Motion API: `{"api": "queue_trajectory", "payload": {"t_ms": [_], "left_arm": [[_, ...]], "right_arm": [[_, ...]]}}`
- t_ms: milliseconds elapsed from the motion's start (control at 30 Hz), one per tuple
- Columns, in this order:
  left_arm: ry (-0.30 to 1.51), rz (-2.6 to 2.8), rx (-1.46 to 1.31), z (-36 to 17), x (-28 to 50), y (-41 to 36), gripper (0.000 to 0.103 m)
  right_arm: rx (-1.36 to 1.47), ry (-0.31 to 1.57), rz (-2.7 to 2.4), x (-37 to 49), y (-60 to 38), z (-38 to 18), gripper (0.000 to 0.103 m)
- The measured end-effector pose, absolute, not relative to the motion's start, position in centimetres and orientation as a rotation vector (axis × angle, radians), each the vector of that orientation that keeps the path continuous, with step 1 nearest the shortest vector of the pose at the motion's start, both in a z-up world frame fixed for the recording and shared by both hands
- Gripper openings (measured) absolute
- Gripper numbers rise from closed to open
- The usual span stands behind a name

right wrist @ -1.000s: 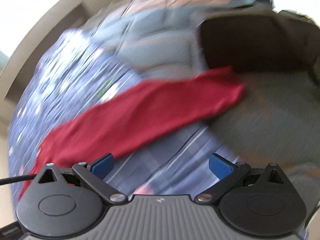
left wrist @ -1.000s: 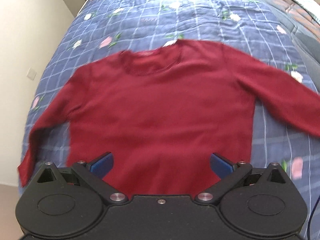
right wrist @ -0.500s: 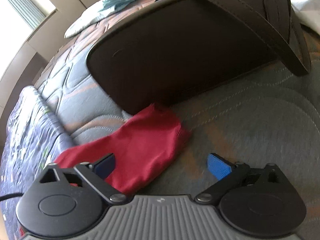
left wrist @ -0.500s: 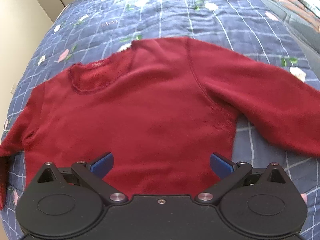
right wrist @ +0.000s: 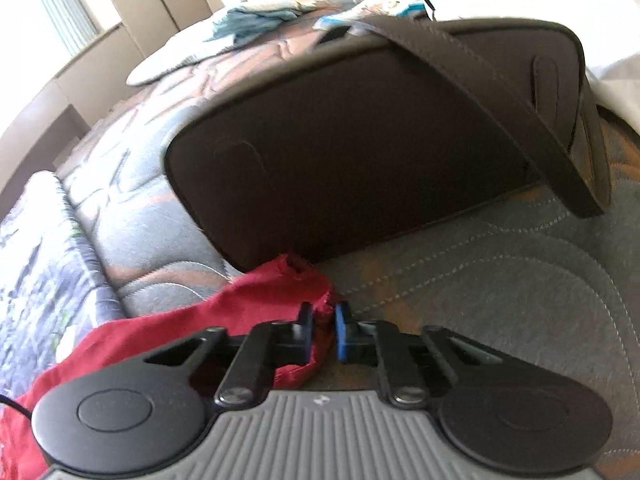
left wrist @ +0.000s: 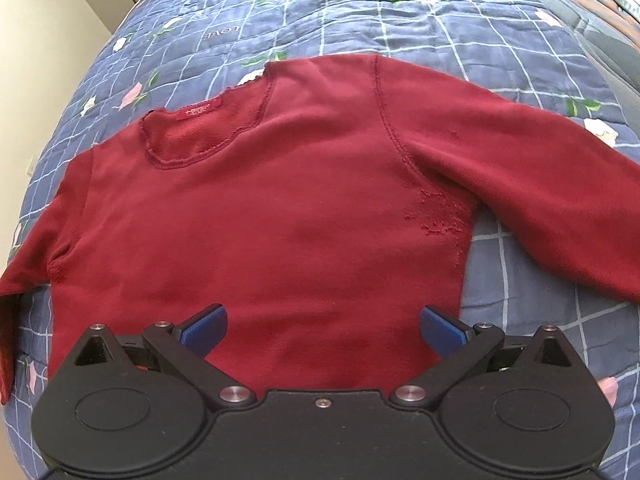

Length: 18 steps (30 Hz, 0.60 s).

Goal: Fold small clothes
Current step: 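Lift the held sleeve with the right gripper and lay it across the sweater body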

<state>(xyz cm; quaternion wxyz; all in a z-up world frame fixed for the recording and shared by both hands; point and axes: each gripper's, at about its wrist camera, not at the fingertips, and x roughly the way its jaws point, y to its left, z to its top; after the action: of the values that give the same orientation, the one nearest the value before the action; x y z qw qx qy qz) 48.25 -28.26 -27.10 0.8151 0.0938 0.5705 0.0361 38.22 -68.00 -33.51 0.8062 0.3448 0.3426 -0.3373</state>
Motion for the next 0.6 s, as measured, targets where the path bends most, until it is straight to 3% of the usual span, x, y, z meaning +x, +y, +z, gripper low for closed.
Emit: {"api": "queue_trajectory", "payload": {"t_ms": [333,600], "left_arm": [[1.182,0.067,0.142,-26.3,49.3,-26.6,0.102],[1.136,0.041,0.054,-24.4,50.4,-21.3,0.102]], "right_arm": [[0.629,0.613,-0.534,41.0,-64.3,-27.4,0.008],[0.530,0.501,-0.283,46.8,-56.0,-20.2,0.008]]}}
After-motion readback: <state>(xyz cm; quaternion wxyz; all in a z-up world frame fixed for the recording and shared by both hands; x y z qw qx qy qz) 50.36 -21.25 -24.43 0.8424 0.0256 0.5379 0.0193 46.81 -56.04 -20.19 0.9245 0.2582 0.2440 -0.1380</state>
